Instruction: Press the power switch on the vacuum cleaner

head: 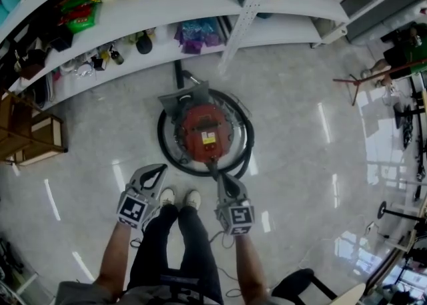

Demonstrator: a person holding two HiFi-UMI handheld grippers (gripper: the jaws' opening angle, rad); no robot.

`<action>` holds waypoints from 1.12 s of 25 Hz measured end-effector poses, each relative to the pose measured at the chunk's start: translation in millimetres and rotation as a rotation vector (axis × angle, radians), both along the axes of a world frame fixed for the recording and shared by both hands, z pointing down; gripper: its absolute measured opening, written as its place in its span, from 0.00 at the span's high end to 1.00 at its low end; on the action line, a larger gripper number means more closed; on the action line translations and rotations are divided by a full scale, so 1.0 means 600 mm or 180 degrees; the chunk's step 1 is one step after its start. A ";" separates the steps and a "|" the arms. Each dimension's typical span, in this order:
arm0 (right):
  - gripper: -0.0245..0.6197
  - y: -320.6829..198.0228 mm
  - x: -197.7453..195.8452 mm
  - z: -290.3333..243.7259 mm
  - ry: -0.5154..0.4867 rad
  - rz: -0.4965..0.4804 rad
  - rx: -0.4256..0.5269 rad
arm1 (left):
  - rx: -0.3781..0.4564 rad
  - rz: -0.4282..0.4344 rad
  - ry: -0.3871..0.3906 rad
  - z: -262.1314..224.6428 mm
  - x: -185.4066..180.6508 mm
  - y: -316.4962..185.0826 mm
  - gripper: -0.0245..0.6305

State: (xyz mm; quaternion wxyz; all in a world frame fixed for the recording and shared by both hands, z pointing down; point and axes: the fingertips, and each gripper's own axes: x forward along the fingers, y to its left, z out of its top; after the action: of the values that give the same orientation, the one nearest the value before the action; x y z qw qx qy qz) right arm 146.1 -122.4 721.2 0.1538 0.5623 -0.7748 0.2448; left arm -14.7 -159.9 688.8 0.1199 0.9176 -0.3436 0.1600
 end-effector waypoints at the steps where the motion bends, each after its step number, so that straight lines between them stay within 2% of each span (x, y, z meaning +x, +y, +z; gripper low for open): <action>1: 0.96 0.000 0.001 0.009 0.0008 -0.0012 -0.0003 | -0.0004 0.0006 0.0002 0.010 0.002 0.001 0.95; 6: 0.96 0.000 0.007 0.059 0.0009 -0.0026 -0.0013 | -0.0065 0.0025 -0.0022 0.059 0.007 0.007 0.95; 14: 0.96 0.000 0.002 0.127 0.0077 -0.0209 -0.0042 | -0.0122 0.0027 -0.0033 0.124 0.010 0.008 0.95; 20: 0.96 -0.008 -0.001 0.156 0.0041 -0.0116 -0.0054 | -0.0213 0.0006 -0.0038 0.166 0.007 0.021 0.95; 28: 0.96 -0.010 0.001 0.204 0.0076 -0.0166 -0.0139 | -0.0304 -0.0022 -0.0049 0.215 0.006 0.026 0.95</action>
State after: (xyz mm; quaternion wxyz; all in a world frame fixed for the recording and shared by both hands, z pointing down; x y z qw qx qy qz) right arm 146.7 -128.4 843.7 0.1817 0.5413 -0.7817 0.2509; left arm -11.3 -144.2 818.0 0.1615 0.9083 -0.3398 0.1828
